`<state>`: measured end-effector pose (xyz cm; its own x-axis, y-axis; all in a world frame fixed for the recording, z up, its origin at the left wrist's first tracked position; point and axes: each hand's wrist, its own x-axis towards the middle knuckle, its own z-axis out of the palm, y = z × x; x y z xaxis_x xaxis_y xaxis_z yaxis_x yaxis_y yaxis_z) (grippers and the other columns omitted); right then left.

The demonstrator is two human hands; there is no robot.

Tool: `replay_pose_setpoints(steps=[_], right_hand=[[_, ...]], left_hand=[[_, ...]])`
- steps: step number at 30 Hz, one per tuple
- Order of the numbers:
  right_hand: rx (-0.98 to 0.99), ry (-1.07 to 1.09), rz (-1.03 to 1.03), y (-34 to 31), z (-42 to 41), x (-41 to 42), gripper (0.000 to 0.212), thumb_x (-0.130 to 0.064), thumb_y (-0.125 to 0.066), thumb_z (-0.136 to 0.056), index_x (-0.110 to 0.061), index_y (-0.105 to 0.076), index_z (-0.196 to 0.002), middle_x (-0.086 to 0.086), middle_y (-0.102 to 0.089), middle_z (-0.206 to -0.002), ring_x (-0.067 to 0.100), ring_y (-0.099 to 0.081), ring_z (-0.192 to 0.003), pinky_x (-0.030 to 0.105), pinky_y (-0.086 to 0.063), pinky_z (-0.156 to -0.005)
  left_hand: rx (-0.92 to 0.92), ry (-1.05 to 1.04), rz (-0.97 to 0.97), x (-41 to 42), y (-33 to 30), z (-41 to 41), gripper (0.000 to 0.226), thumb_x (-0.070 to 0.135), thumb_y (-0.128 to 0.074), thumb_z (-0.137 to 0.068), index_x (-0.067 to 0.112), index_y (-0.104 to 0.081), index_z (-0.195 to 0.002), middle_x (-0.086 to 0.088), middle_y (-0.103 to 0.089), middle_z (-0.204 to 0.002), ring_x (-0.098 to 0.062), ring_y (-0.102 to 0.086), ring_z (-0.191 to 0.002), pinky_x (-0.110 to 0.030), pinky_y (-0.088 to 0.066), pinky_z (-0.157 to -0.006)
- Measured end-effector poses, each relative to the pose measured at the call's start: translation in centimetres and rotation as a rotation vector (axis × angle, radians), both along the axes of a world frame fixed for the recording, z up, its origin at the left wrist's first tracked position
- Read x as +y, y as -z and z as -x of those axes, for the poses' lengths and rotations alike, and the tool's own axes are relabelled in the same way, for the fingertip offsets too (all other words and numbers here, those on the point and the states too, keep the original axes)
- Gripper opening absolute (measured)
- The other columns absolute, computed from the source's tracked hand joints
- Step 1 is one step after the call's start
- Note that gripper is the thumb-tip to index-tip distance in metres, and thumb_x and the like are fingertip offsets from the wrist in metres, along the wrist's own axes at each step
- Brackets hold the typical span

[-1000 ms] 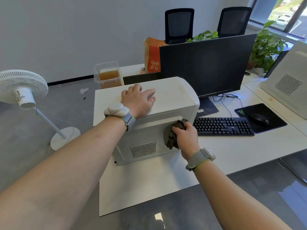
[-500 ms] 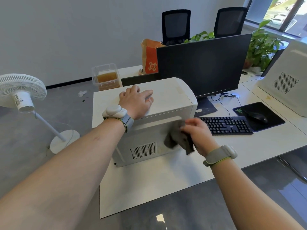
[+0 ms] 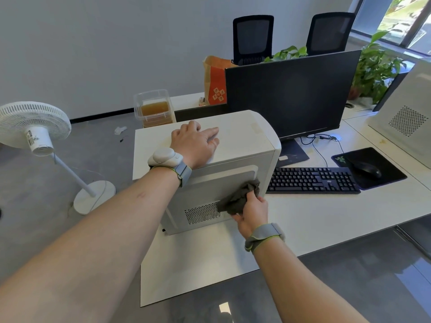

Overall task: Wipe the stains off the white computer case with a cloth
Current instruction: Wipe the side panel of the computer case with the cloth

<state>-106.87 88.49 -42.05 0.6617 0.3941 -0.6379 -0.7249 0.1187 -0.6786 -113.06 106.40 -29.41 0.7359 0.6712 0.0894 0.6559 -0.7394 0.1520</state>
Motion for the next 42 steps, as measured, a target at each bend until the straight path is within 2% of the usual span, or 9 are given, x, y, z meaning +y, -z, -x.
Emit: replay_pose_setpoints(steps=[6, 9, 13, 18, 23, 29, 33, 35, 42], right_hand=[[-0.130, 0.013, -0.066, -3.4, -2.1, 0.4, 0.030, -0.007, -0.056, -0.101, -0.012, -0.047, -0.129, 0.017, -0.063, -0.113, 0.026, -0.065, -0.092, 0.043, -0.058, -0.080], [-0.274, -0.033, 0.011, -2.7, -1.8, -0.1, 0.028, -0.011, -0.063, -0.096, -0.020, -0.053, -0.120, 0.017, -0.067, -0.108, 0.028, -0.067, -0.095, 0.051, -0.059, -0.088], [-0.137, 0.016, 0.085, -0.9, -2.5, -0.7, 0.023, -0.007, -0.056, -0.099, -0.023, -0.054, -0.115, 0.013, -0.065, -0.115, 0.033, -0.065, -0.107, 0.047, -0.056, -0.092], [-0.371, -0.219, 0.166, 0.1, -2.7, -1.6, 0.025, -0.008, -0.064, -0.093, -0.023, -0.061, -0.113, 0.014, -0.072, -0.103, 0.032, -0.071, -0.092, 0.046, -0.062, -0.073], [0.055, -0.181, 0.065, 2.1, -5.0, -4.8, 0.019, -0.019, -0.050, -0.097, -0.010, -0.067, -0.097, 0.017, -0.067, -0.087, 0.032, -0.064, -0.076, 0.034, -0.049, -0.059], [0.329, -0.177, 0.066, 6.7, -4.2, -6.8, 0.018, -0.009, -0.038, -0.097, -0.009, -0.053, -0.087, 0.010, -0.046, -0.071, 0.026, -0.047, -0.065, 0.063, -0.057, -0.077], [0.247, -0.149, 0.080, 6.1, -4.5, -4.8, 0.028, -0.020, -0.051, -0.103, -0.002, -0.059, -0.123, 0.017, -0.066, -0.104, 0.035, -0.064, -0.095, 0.062, -0.051, -0.098], [0.196, -0.106, 0.043, 4.2, -4.7, -3.7, 0.028, -0.012, -0.053, -0.102, -0.004, -0.058, -0.128, 0.021, -0.064, -0.120, 0.040, -0.063, -0.106, 0.057, -0.054, -0.087], [0.029, -0.067, 0.074, 2.7, -4.4, -4.6, 0.023, -0.010, -0.057, -0.092, -0.011, -0.066, -0.113, 0.016, -0.071, -0.104, 0.033, -0.069, -0.093, 0.041, -0.059, -0.071]], left_hand=[[0.006, 0.002, -0.006, -0.1, 0.0, 0.1, 0.049, 0.057, -0.029, -0.104, 0.049, -0.040, -0.151, -0.004, -0.039, -0.146, -0.027, -0.035, -0.136, -0.046, -0.024, -0.112], [0.015, 0.003, -0.008, -0.1, -0.1, 0.0, 0.048, 0.057, -0.029, -0.104, 0.049, -0.039, -0.151, -0.004, -0.039, -0.147, -0.027, -0.035, -0.136, -0.046, -0.024, -0.111], [0.020, 0.003, 0.003, -0.1, -0.1, 0.1, 0.048, 0.057, -0.029, -0.104, 0.050, -0.038, -0.151, -0.004, -0.038, -0.147, -0.027, -0.034, -0.136, -0.045, -0.023, -0.111], [0.015, 0.005, 0.013, 0.0, -0.2, 0.3, 0.048, 0.056, -0.028, -0.105, 0.050, -0.038, -0.151, -0.003, -0.038, -0.147, -0.026, -0.033, -0.136, -0.044, -0.022, -0.112], [0.030, 0.032, 0.021, 0.0, 0.0, 0.3, 0.047, 0.057, -0.028, -0.105, 0.052, -0.037, -0.151, -0.002, -0.037, -0.146, -0.025, -0.032, -0.136, -0.043, -0.020, -0.112], [0.029, 0.091, 0.033, -0.5, -0.2, 0.8, 0.048, 0.058, -0.028, -0.105, 0.052, -0.037, -0.151, -0.001, -0.036, -0.148, -0.024, -0.031, -0.138, -0.045, -0.019, -0.114], [0.023, 0.089, 0.021, -0.5, -0.2, 0.8, 0.047, 0.058, -0.029, -0.105, 0.053, -0.038, -0.151, -0.001, -0.037, -0.148, -0.024, -0.032, -0.138, -0.044, -0.020, -0.114], [0.026, 0.086, 0.012, -0.5, -0.1, 0.8, 0.047, 0.058, -0.029, -0.105, 0.053, -0.039, -0.150, -0.001, -0.038, -0.148, -0.024, -0.032, -0.137, -0.044, -0.020, -0.113], [0.024, 0.091, 0.017, -0.4, 0.0, 0.8, 0.047, 0.058, -0.029, -0.105, 0.052, -0.039, -0.151, -0.001, -0.038, -0.148, -0.025, -0.033, -0.138, -0.045, -0.021, -0.113]])
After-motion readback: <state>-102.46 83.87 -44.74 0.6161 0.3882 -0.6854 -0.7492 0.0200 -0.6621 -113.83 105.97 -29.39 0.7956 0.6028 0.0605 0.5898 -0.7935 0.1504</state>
